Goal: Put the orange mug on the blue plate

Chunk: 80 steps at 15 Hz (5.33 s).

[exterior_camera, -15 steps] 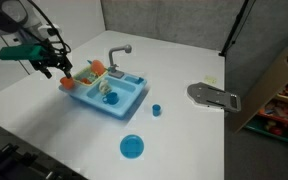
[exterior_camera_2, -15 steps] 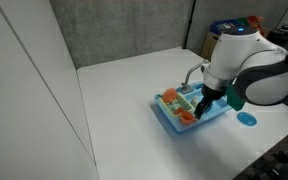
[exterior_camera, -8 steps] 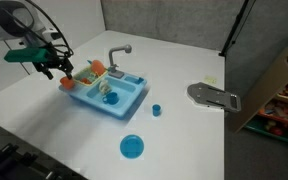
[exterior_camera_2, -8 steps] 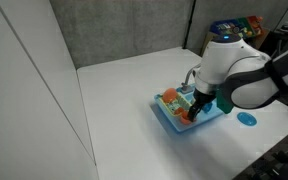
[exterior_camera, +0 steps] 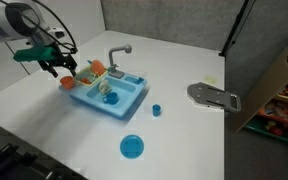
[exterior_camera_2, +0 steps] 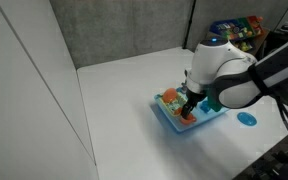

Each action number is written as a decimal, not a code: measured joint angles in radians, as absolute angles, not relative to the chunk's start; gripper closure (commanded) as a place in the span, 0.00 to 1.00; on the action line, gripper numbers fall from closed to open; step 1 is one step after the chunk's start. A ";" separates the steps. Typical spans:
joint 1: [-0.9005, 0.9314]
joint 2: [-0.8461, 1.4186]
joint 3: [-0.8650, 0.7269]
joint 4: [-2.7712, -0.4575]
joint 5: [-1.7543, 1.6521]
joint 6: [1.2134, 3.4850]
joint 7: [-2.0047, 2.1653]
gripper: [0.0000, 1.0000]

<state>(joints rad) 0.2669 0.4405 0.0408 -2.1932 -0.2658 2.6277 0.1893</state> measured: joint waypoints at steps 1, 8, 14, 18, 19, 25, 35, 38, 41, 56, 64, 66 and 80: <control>0.269 0.450 0.039 -2.187 -0.267 2.628 0.189 0.00; 0.269 0.507 0.046 -2.156 -0.266 2.628 0.175 0.00; 0.270 0.536 0.049 -2.135 -0.266 2.627 0.160 0.34; 0.270 0.542 0.049 -2.127 -0.266 2.624 0.159 0.64; 0.270 0.541 0.049 -2.124 -0.266 2.622 0.159 0.64; 0.247 0.507 0.050 -2.122 -0.242 2.604 0.138 0.64; 0.135 0.251 0.051 -2.208 -0.167 2.432 0.068 0.64; 0.113 0.160 0.047 -2.249 -0.167 2.366 0.067 0.64; 0.082 0.086 0.037 -2.291 -0.166 2.330 0.065 0.64; -0.107 -0.038 -0.121 -2.400 -0.128 2.314 0.050 0.64; -0.187 -0.005 -0.200 -2.409 -0.125 2.348 0.036 0.64; -0.193 0.026 -0.209 -2.409 -0.116 2.387 0.031 0.64; -0.216 0.272 -0.220 -2.342 -0.072 2.579 0.030 0.39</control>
<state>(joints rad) -0.2156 0.2720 -0.2202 -2.3423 -0.0723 2.5791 0.0298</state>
